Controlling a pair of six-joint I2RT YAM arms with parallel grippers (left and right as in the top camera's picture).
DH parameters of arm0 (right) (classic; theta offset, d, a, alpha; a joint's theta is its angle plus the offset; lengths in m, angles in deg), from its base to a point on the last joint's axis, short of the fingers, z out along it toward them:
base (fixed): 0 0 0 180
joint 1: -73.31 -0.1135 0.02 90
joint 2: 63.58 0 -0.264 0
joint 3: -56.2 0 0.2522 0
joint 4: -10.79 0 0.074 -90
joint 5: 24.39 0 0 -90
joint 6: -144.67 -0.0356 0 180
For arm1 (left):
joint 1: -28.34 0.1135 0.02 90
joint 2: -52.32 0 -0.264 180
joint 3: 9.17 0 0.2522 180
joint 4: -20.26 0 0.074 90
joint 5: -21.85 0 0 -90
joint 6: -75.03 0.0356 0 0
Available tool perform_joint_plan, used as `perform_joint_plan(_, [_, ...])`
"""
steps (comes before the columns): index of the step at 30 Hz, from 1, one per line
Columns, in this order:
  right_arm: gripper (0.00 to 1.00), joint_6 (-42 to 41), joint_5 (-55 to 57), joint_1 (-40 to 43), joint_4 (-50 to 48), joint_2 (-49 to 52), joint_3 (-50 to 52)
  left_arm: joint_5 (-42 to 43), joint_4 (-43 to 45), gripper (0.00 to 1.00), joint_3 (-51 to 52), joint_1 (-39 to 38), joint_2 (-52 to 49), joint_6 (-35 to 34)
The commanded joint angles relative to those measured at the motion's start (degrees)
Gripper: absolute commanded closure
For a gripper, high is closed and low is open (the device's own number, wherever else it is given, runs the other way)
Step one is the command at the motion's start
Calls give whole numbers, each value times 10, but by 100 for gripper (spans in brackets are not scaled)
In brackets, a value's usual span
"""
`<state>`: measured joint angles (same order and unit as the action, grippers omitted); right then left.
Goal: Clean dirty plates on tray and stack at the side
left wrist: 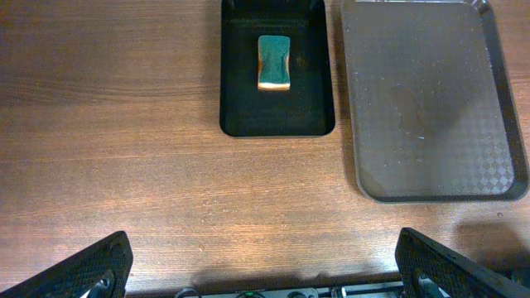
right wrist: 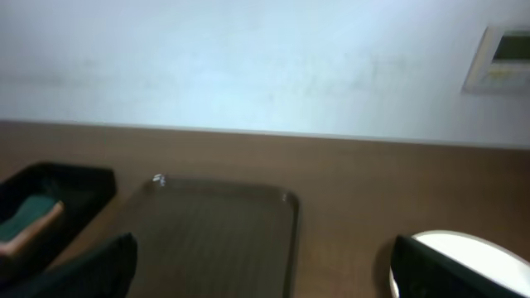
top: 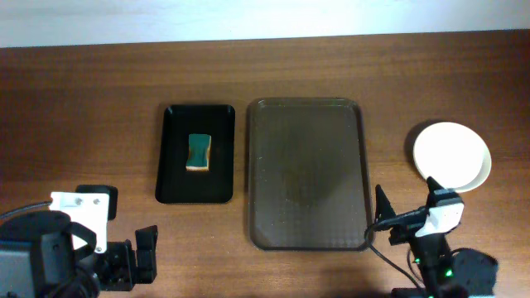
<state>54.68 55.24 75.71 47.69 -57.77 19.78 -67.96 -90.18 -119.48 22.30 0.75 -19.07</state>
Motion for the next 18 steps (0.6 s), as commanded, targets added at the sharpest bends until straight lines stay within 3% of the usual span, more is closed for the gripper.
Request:
perform_joint_plan(1, [2, 0, -2, 3, -89, -52, 102, 5, 0, 0, -1, -2, 0, -3])
perform_joint_plan(7, [2, 0, -4, 3, -253, -56, 220, 5, 0, 0, -1, -2, 0, -3])
perform_joint_plan(18, [2, 0, -3, 3, -197, -54, 223, 4, 0, 0, -1, -2, 0, -3])
